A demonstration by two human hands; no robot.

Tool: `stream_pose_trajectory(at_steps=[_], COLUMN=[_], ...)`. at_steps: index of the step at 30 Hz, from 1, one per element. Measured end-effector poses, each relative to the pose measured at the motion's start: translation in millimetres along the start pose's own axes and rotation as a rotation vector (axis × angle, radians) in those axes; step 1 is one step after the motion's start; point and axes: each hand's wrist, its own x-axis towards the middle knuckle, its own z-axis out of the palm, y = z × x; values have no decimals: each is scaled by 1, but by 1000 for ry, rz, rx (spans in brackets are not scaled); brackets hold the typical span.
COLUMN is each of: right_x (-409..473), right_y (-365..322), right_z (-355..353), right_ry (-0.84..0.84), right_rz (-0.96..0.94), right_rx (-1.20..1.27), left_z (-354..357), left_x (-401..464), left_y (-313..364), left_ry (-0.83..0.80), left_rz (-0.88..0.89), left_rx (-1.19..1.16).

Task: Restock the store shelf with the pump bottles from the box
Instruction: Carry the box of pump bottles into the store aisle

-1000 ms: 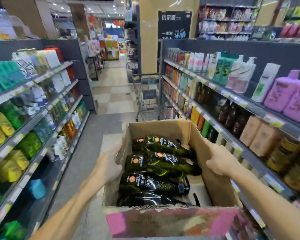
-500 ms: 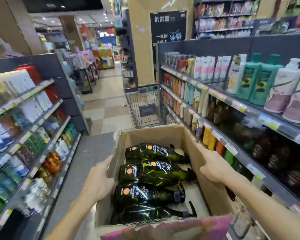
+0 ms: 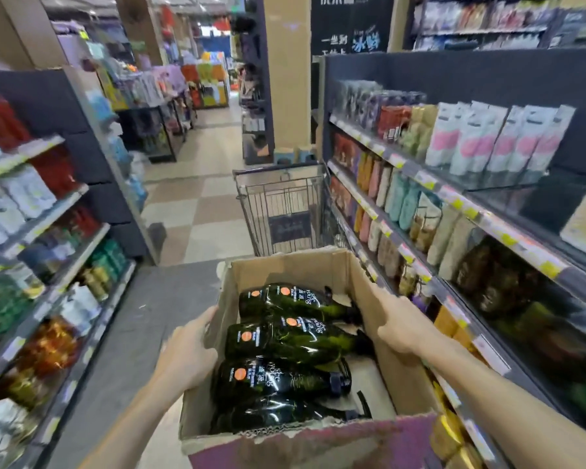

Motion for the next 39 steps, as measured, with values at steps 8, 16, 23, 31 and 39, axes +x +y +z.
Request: stream_pose_trajectory(at_steps=[8, 16, 23, 31, 39], right_x=[210, 402, 581, 728, 764], right_y=[8, 42, 81, 139, 179], right_z=[-24, -28, -16, 66, 160], right_ry=[-23, -39, -72, -144, -277], right_rz=[58, 98, 6, -60, 26], right_rx=[-14, 28, 39, 12, -76], left_z=[33, 64, 125, 222, 326], left_x=[217, 403, 539, 637, 679], left_y=[18, 38, 43, 44, 11], left_ry=[-78, -109, -118, -93, -184], left_rz=[38, -9, -138, -351, -496], left_rx=[-17, 8, -24, -62, -153])
